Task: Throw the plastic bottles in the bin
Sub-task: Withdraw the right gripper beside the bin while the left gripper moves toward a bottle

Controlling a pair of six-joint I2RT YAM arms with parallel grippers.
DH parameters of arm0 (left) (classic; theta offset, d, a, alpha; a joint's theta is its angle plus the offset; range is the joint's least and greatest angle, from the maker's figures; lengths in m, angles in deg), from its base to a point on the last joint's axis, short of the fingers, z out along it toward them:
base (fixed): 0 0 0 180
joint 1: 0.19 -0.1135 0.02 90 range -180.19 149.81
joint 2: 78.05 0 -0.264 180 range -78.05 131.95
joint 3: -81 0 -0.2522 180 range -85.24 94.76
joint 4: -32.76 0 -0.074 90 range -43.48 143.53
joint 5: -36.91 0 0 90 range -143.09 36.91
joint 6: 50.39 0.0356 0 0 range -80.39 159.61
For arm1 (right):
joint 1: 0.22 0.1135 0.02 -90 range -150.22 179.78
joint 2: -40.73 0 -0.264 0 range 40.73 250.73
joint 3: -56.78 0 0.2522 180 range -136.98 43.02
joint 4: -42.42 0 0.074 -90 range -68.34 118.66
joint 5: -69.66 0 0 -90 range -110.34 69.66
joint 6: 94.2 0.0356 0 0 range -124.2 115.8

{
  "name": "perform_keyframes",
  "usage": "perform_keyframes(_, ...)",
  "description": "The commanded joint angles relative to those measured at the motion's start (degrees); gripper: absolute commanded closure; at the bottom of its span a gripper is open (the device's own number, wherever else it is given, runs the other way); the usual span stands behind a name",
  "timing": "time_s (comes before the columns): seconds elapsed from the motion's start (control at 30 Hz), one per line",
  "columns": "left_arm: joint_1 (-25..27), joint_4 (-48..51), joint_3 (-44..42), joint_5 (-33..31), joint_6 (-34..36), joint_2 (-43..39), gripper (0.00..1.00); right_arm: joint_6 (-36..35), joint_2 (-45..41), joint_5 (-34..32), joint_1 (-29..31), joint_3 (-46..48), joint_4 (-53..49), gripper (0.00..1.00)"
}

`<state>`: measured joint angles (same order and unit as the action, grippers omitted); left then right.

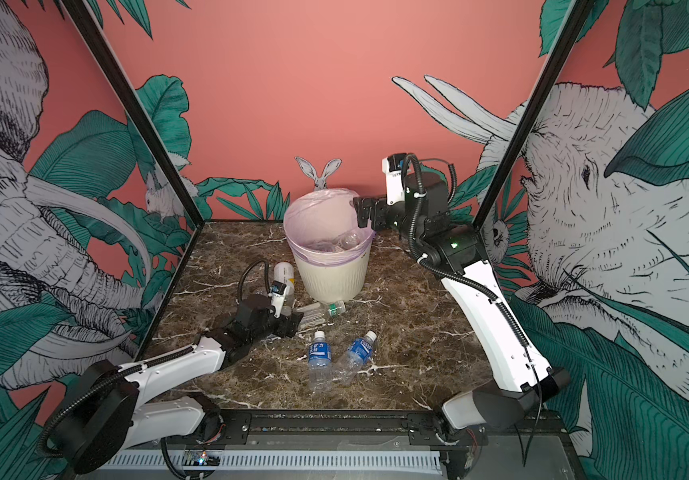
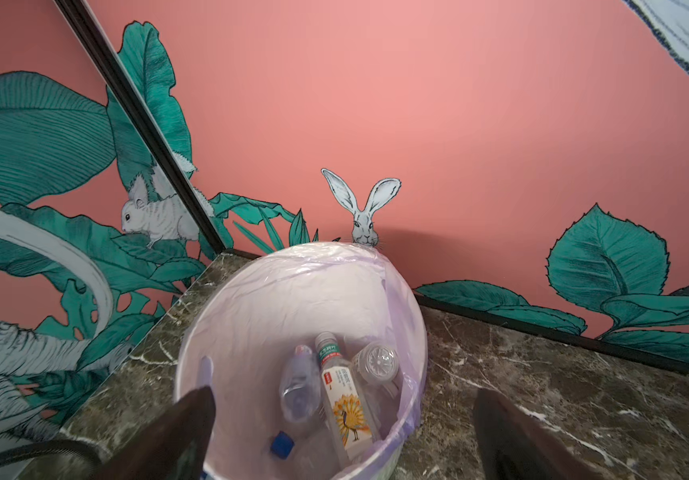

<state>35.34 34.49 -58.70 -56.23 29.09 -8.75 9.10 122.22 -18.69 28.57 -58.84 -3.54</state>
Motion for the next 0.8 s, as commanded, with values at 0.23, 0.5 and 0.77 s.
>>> perform_keyframes(0.23,-0.2,-0.9,-1.6,2.5,0.6,-3.5,0.12,1.5,-10.9,-3.1,-0.7,24.8,12.4,0.01)
perform_keyframes(0.5,1.8,4.9,0.4,1.0,-2.0,-9.0,0.12,3.6,-14.6,-3.6,-0.8,40.3,19.1,0.01)
perform_keyframes(0.77,6.5,12.8,2.2,-4.9,-3.3,-13.9,0.12,4.4,-18.3,-6.4,-0.7,51.4,27.8,0.01)
